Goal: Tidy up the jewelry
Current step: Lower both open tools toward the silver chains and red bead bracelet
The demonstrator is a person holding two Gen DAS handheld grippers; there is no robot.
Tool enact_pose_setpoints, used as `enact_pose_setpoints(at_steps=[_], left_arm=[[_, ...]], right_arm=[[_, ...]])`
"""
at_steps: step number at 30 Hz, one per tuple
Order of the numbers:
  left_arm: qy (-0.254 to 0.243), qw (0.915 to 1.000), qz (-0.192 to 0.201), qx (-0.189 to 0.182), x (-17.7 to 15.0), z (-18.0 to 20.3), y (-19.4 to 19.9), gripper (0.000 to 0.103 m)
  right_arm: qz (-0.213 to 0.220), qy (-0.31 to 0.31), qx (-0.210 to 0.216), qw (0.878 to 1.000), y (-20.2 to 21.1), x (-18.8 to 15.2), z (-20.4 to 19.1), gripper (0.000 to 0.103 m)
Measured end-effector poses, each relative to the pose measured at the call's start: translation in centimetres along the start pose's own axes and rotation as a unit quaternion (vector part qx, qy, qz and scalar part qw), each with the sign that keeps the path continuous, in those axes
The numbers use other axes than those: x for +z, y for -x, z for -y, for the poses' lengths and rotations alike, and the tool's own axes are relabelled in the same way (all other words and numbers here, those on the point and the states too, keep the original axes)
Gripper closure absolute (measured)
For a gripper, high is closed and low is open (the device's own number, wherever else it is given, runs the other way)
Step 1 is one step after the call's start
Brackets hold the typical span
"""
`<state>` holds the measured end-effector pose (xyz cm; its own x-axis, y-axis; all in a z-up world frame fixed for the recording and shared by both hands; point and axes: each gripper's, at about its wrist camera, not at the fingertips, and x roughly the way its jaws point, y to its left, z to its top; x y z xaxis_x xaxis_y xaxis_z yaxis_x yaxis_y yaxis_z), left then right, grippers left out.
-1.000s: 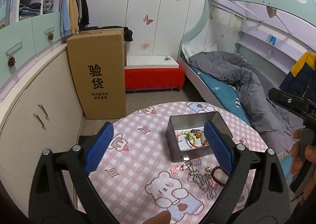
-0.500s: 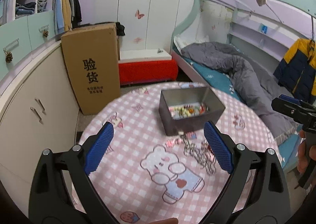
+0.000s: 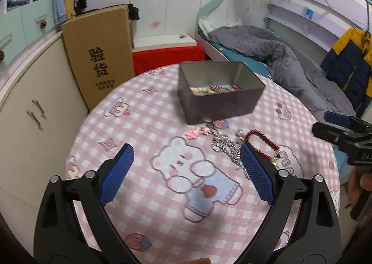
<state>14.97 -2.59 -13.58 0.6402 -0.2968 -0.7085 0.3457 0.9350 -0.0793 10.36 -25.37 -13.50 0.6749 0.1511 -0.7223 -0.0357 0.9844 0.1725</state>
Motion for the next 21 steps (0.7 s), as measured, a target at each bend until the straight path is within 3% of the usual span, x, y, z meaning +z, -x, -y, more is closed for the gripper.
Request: enact_pose_setpoints(at_steps=[3, 12, 18, 20, 21], left_arm=[[-0.017, 0.9995, -0.013, -0.022, -0.5, 1.7, -1.2, 0.012], [-0.066, 0.9943, -0.083, -0.010, -1.5, 5.2, -7.9, 0.015], [-0.075, 0.9930, -0.086, -0.034, -1.5, 6.0, -8.9, 0.052], [-0.068, 0.9927, -0.086, -0.050, -1.3, 5.8, -8.9, 0.077], [-0.065, 0.9922, -0.088, -0.059, -1.2, 5.7, -9.0, 0.082]], right_arm=[[-0.008, -0.006, 0.001, 1.000, -0.3, -0.7, 0.3, 0.007], [-0.024, -0.026, -0.010, 0.999, -0.3, -1.9, 2.1, 0.007], [-0.039, -0.025, -0.006, 0.999, -1.1, -2.5, 2.2, 0.007], [-0.039, -0.024, -0.005, 0.999, -1.2, -2.5, 2.1, 0.007], [-0.040, -0.022, -0.004, 0.999, -1.3, -2.4, 2.0, 0.007]])
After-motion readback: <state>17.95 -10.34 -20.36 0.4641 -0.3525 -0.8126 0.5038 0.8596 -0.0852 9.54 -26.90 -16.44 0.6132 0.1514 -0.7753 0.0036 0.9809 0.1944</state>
